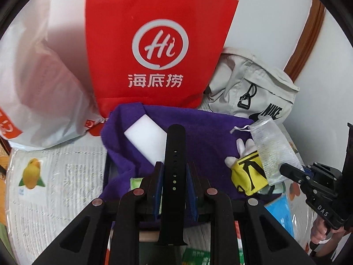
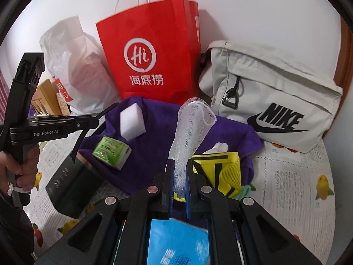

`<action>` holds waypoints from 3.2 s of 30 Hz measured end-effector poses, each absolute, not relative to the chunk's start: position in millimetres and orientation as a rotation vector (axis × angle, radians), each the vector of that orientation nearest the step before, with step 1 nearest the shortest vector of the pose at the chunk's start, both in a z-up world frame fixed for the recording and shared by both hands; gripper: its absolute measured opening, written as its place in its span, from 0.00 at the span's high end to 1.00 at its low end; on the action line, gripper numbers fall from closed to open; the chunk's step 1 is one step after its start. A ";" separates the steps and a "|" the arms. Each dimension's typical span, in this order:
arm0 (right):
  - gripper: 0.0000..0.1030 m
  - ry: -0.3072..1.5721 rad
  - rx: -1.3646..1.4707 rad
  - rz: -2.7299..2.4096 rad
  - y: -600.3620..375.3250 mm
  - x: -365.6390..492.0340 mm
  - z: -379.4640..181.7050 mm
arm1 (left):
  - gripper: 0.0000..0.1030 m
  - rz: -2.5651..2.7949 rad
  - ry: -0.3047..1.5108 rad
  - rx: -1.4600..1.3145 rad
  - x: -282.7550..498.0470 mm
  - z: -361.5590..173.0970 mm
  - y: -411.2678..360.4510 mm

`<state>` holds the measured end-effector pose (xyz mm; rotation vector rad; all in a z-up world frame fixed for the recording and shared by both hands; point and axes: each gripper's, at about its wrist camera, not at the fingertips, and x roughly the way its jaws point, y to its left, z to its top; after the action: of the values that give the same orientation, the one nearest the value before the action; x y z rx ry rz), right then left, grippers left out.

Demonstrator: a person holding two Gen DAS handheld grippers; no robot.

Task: Organize soft objects
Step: 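Release the strap onto the towel with left gripper while right drops the clear bag, then grasp the green snack pack with the right gripper while the left gripper moves toward the white tissue, then grasp the white tissue with the left gripper while the right gripper lifts the green snack pack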

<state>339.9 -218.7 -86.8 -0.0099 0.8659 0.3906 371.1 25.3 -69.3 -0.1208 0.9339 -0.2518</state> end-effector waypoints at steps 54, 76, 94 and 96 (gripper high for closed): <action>0.40 0.962 -0.163 0.643 -130.9 231.3 -118.5 | 0.42 -0.120 0.947 -0.200 245.4 -65.0 88.8; 0.50 1.149 -0.398 0.702 -80.2 259.4 -172.2 | 0.42 -0.127 0.993 -0.315 221.6 -108.5 136.3; 0.84 1.121 -0.252 0.646 -90.7 197.0 -147.1 | 0.42 -0.116 0.979 -0.322 169.5 -100.9 142.7; 0.84 1.095 -0.231 0.643 -93.0 186.2 -136.8 | 0.42 -0.122 0.975 -0.316 162.3 -99.2 139.9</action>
<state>186.2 -93.0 -136.8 -0.2311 1.0950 0.6434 162.3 139.9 -99.2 -0.3158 0.9754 -0.1224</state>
